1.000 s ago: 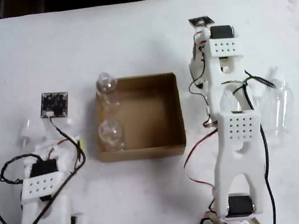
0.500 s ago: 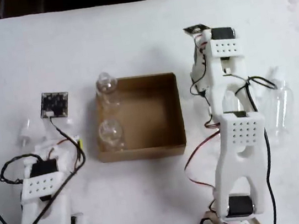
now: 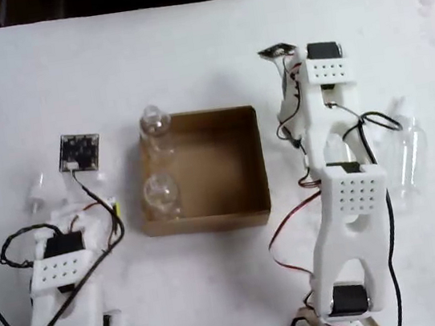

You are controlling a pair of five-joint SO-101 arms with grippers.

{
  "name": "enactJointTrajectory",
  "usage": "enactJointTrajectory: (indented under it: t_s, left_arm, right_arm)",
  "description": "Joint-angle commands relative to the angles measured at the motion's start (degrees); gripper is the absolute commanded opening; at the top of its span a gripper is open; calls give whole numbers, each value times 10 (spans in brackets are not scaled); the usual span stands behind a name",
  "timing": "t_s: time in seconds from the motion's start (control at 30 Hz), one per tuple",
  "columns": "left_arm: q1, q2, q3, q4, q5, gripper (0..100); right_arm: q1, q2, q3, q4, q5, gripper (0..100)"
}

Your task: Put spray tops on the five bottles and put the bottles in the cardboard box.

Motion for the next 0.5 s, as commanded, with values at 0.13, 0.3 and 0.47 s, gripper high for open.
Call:
enactJointTrajectory:
  t_s: [0.13, 0.3, 0.47]
  left_arm:
    - [9, 0, -3, -12, 8, 90]
    - [9, 0, -3, -12, 8, 90]
    - [9, 0, -3, -12, 8, 90]
  right_arm:
    - [3, -29, 0, 13, 11, 53]
    - [4, -33, 0, 13, 11, 23]
    - [4, -77, -1, 15, 11, 16]
